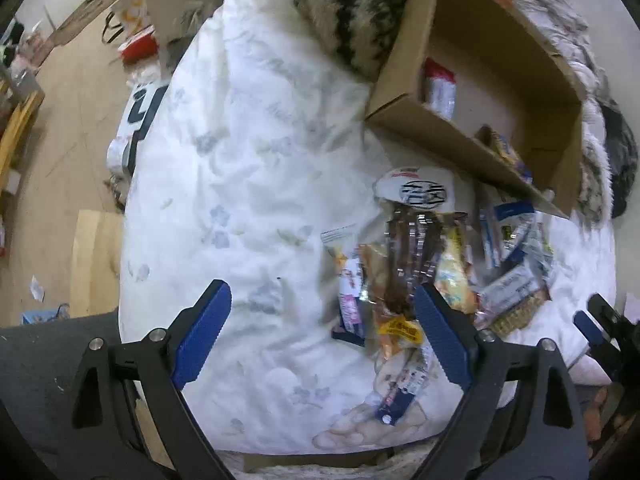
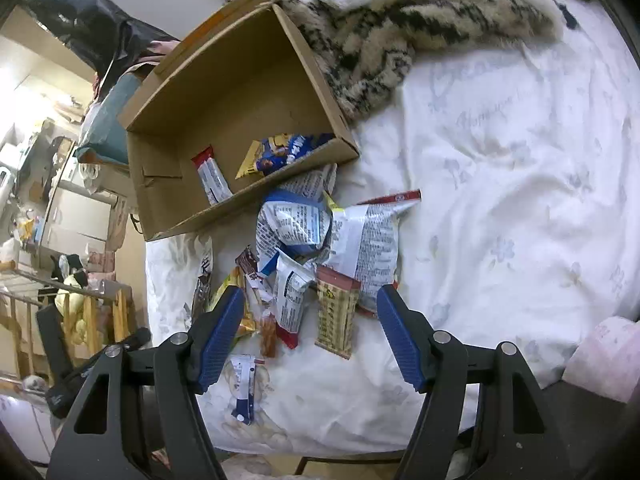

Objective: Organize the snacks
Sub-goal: 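Move the left tool back to the pile and grasp a white wafer packet, then grasp a checkered wafer packet with the right tool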

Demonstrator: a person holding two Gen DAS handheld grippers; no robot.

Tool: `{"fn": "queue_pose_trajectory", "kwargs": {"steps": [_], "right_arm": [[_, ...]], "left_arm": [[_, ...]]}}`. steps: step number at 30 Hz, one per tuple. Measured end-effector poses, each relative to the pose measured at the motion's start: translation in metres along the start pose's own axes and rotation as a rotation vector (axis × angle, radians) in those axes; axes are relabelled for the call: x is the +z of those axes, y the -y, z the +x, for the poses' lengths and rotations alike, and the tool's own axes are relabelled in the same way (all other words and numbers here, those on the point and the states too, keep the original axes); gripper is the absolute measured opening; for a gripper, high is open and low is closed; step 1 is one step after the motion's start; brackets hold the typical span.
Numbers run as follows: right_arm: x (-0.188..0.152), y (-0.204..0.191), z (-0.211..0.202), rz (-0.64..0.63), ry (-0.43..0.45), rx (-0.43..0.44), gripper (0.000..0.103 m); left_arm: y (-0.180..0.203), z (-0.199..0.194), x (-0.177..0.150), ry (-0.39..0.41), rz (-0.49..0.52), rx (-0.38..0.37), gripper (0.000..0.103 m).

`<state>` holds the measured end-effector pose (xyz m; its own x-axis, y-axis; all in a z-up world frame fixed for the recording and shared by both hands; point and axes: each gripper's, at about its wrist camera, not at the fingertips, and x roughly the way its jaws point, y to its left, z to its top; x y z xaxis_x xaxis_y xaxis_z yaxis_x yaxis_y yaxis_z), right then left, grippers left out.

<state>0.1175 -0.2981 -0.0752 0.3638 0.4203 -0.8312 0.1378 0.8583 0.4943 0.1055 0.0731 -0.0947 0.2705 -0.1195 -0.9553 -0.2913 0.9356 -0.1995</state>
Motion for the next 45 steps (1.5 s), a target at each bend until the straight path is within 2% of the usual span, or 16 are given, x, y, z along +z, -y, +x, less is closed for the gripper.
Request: {"fn": "queue_pose_trajectory", "kwargs": {"steps": [2,4,5,8,11,15,17,23,24,25,30,35,41,42,43,45], "right_arm": [[-0.001,-0.002,0.0,-0.013,0.003,-0.01,0.071],[0.0,-0.001,0.0,-0.012,0.004,-0.01,0.071],[0.0,0.0,0.0,-0.007,0.003,-0.011,0.071],[0.001,0.002,0.003,0.004,-0.005,-0.01,0.071],[0.001,0.002,0.009,0.005,-0.021,-0.016,0.071],[0.004,0.002,0.014,0.01,-0.031,-0.02,0.071],[0.005,0.001,0.015,0.005,-0.028,-0.022,0.071],[0.005,-0.002,0.018,-0.01,-0.033,-0.034,0.071],[0.005,-0.002,0.017,-0.012,-0.03,-0.037,0.071],[0.005,-0.002,0.016,-0.015,-0.025,-0.043,0.071],[0.007,0.005,0.01,0.012,-0.003,-0.037,0.071],[0.009,0.017,0.0,0.065,0.028,-0.019,0.071],[0.012,0.028,0.012,0.118,-0.021,-0.02,0.071],[0.01,0.026,0.016,0.109,-0.041,-0.008,0.069],[0.008,0.023,0.021,0.095,-0.065,0.0,0.062],[0.001,0.015,0.036,0.049,-0.129,-0.021,0.054]], "left_arm": [[-0.005,0.011,0.002,-0.017,-0.031,0.017,0.085],[-0.007,0.024,0.004,-0.054,-0.056,0.01,0.07],[-0.008,0.032,0.004,-0.071,-0.065,0.008,0.067],[-0.003,0.05,0.005,-0.102,-0.058,0.014,0.063],[0.004,0.063,0.005,-0.129,-0.033,0.024,0.054],[0.012,0.067,0.006,-0.142,-0.021,0.007,0.034],[0.018,0.07,0.003,-0.143,0.021,0.034,0.034],[0.02,0.077,0.004,-0.161,0.044,0.047,0.032],[0.02,0.078,0.004,-0.165,0.052,0.055,0.017],[0.023,0.079,0.002,-0.169,0.069,0.064,0.015],[0.019,0.056,0.006,-0.123,0.045,0.036,0.013],[0.016,0.011,0.01,-0.007,0.053,0.036,0.013],[0.023,-0.019,0.013,0.073,0.072,-0.035,0.013],[0.022,-0.022,0.015,0.074,0.078,-0.043,0.013],[0.026,-0.021,0.015,0.073,0.083,-0.049,0.013],[0.031,-0.021,0.014,0.072,0.095,-0.052,0.013]]}}
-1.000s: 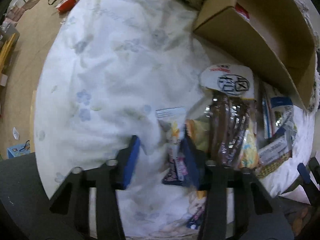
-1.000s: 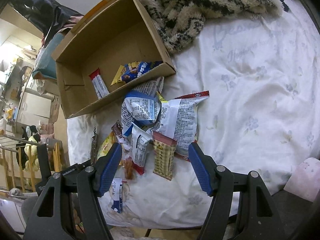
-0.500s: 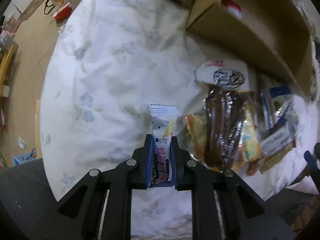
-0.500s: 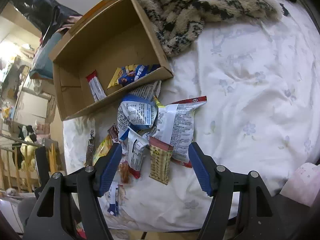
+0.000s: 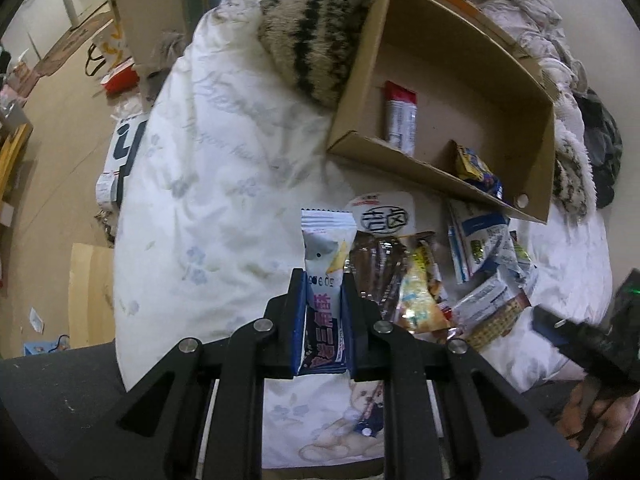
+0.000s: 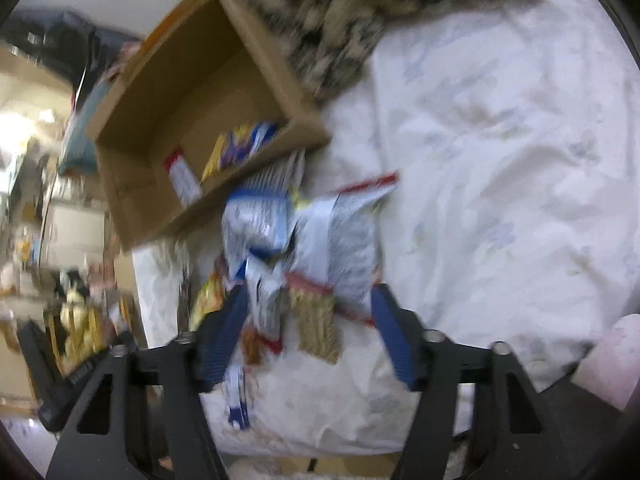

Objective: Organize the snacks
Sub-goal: 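Grasp a checkered wafer packet with the right tool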

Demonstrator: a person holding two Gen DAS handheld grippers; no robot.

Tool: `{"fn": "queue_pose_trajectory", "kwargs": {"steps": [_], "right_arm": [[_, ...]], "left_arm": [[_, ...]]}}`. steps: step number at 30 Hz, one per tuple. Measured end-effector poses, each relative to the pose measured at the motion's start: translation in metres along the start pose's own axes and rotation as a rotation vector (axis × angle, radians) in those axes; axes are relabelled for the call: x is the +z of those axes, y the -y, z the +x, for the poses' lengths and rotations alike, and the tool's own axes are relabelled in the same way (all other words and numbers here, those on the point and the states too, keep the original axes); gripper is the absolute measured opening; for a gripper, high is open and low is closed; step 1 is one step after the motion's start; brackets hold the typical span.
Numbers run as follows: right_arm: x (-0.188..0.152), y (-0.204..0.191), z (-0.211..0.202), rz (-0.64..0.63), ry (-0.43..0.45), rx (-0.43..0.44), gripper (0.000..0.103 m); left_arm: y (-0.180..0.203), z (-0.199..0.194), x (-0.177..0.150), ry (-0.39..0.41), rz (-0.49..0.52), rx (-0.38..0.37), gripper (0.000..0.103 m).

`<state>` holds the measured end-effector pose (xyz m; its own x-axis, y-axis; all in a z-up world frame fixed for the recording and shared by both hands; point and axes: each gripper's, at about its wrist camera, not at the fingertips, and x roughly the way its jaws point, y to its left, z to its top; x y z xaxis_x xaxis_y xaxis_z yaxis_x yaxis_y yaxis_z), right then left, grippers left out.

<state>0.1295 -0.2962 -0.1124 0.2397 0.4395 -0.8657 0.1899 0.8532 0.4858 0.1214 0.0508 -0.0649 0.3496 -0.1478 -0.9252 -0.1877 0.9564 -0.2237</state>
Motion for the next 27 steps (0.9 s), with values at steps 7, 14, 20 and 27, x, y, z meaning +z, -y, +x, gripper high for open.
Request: {"fn": "queue_pose_trajectory", "kwargs": {"steps": [7,14,20,27], "right_arm": [[-0.01,-0.013,0.04,-0.055,-0.089,-0.088,0.044],[-0.01,-0.014,0.064,-0.042,-0.112,-0.114,0.043],[-0.014,-0.018,0.056,-0.051,-0.092,-0.099,0.028],[-0.024,-0.02,0.028,-0.063,-0.06,-0.052,0.028]], "left_arm": [[0.016,0.003,0.005,0.018,0.044,0.01,0.013],[0.015,0.006,0.002,0.012,0.053,0.018,0.013],[0.014,0.013,0.0,0.005,0.055,0.049,0.013],[0.01,0.013,-0.004,0.031,0.075,0.095,0.013]]}}
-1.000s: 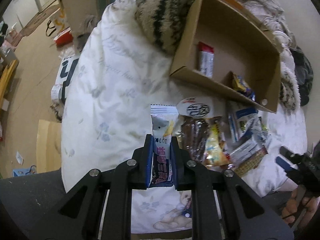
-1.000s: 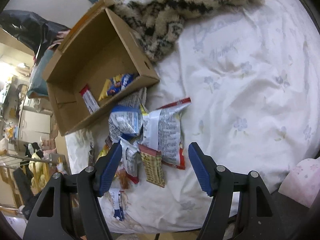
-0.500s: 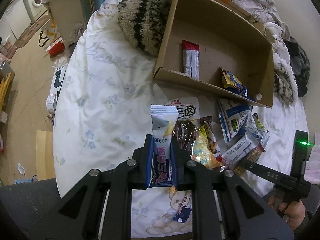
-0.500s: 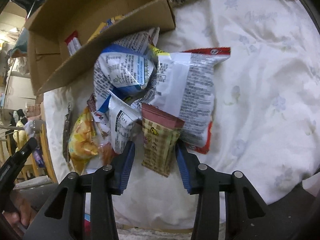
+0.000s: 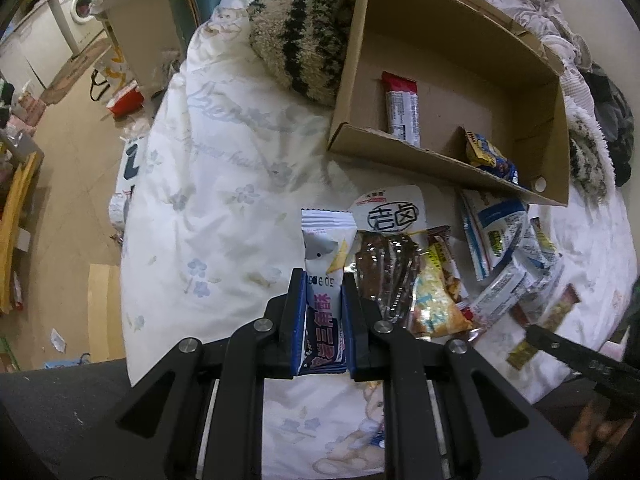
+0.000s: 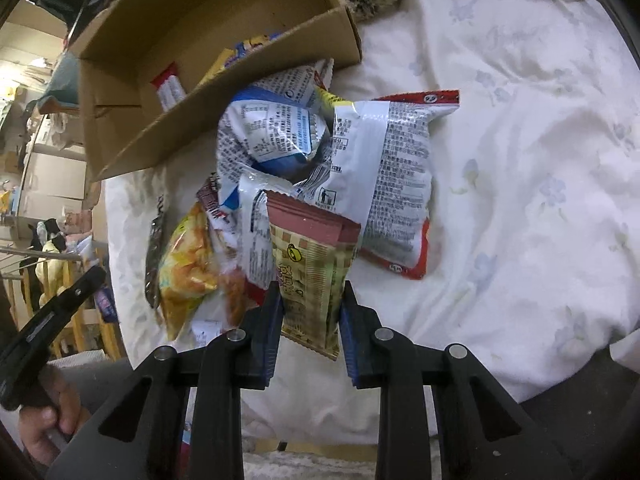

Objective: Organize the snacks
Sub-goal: 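Grasp a checkered wafer packet with the right tool, then lower both packets into the box and open both tools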

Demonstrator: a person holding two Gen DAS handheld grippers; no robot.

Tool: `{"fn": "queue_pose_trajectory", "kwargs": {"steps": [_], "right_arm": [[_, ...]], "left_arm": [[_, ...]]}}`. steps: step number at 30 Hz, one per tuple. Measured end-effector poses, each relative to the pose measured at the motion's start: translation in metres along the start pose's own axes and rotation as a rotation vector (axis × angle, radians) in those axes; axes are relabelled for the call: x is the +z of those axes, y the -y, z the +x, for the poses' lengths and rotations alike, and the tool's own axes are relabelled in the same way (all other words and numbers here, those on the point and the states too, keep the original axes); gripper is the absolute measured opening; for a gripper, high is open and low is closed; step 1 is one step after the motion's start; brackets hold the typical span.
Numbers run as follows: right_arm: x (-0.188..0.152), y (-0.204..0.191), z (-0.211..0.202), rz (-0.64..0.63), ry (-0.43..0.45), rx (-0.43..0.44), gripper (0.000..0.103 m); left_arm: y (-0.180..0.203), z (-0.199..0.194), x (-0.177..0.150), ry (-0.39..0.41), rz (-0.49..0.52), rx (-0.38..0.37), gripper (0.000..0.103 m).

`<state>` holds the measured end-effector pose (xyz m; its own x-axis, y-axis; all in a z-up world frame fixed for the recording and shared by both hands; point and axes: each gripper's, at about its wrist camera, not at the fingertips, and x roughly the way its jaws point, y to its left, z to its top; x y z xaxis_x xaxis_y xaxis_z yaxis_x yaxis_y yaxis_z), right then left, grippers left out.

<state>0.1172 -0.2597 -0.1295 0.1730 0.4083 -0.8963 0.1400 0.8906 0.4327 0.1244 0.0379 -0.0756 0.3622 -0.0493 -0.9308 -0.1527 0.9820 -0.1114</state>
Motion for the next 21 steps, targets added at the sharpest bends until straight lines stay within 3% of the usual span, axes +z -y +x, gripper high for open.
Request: {"fn": "queue_pose_trajectory", "kwargs": {"steps": [6,15,21], "right_arm": [[-0.005,-0.004,-0.028,-0.026,0.098,-0.006,0.028],[0.0,-0.029,-0.082,-0.126,0.331,0.14,0.028],[0.013,-0.043,-0.106,-0.189,0.415,0.207,0.028]], "left_arm": [[-0.004,0.0,-0.005,0.009,0.014,0.035,0.013],[0.002,-0.022,-0.003,0.109,0.041,0.045,0.013],[0.007,-0.037,0.005,0.17,0.055,0.044,0.013]]}}
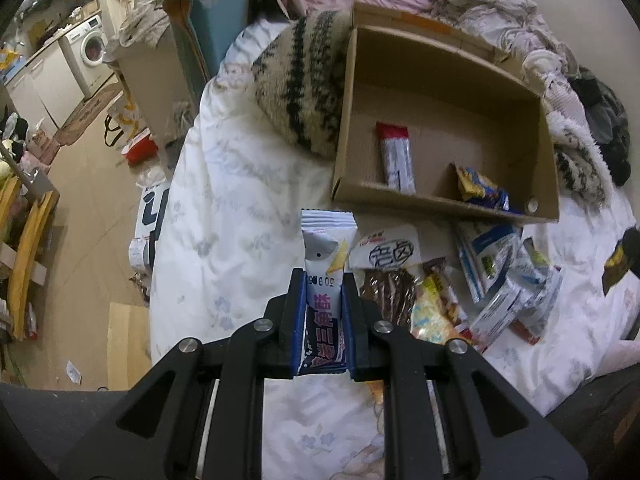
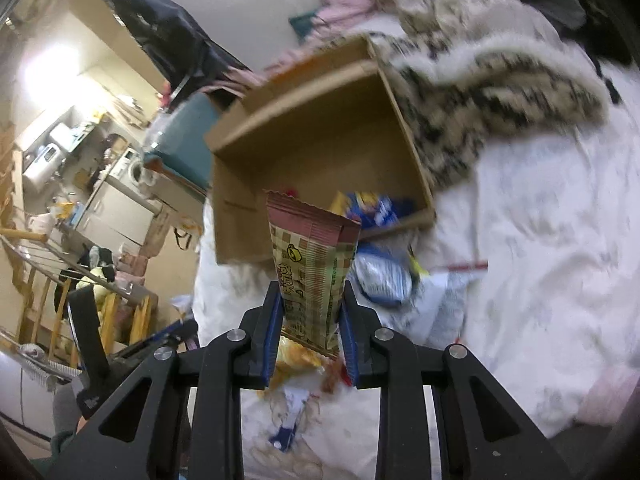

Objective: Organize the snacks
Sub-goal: 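Lower both packets into the box and open both tools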

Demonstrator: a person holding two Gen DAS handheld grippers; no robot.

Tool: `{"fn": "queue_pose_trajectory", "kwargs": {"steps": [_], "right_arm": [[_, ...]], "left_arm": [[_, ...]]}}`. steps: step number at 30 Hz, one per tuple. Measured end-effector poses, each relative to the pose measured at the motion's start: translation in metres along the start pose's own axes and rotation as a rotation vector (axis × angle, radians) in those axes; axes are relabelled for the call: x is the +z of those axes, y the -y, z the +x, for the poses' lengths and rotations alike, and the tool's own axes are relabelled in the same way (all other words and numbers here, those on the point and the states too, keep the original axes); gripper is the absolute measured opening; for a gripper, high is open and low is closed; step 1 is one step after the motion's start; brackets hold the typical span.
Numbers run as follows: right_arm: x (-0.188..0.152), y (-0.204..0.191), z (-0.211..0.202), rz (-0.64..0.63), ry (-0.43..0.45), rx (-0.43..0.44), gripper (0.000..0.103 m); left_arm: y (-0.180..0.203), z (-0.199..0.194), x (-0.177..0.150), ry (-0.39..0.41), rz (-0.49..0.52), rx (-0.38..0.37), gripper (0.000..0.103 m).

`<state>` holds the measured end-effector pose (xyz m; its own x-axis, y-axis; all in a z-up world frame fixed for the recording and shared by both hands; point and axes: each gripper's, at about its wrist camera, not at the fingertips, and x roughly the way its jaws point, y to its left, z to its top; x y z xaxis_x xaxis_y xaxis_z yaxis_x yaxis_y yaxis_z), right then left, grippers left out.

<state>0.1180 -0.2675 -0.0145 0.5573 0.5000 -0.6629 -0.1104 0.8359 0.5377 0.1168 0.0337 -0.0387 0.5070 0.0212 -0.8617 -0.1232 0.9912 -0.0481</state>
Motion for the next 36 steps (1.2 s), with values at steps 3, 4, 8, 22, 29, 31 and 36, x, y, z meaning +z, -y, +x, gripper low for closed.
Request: {"fn": "queue_pose_trajectory", "kwargs": {"steps": [3,4,8,22,29,31,36], "right_arm": [[0.015,-0.003,-0.004,-0.007,0.025,0.024,0.028],[0.021,-0.004,-0.003,-0.006,0.03,0.03,0.028],[0.043,-0.001,0.004,-0.012,0.038,0.028,0.028],[0.097,0.018,0.08,-0.035,-0.08,0.005,0.028],[0.095,0.019,0.119,-0.055,-0.168,0.008,0.028],[0.092,0.02,0.131,-0.056,-0.198,0.014,0.028],[0.085,0.015,0.144,-0.066,-0.233,0.01,0.028]], "left_arm": [[-0.002,-0.006,0.014,0.015,-0.019,-0.028,0.013],[-0.002,-0.009,0.02,0.026,-0.021,-0.033,0.013],[0.004,-0.018,0.046,0.06,-0.005,-0.058,0.013],[0.053,0.026,0.117,0.077,0.132,-0.12,0.014],[0.06,0.065,0.11,0.045,0.105,-0.17,0.014],[0.061,0.073,0.108,0.025,0.106,-0.171,0.014],[0.064,0.076,0.103,0.01,0.109,-0.18,0.014]]}}
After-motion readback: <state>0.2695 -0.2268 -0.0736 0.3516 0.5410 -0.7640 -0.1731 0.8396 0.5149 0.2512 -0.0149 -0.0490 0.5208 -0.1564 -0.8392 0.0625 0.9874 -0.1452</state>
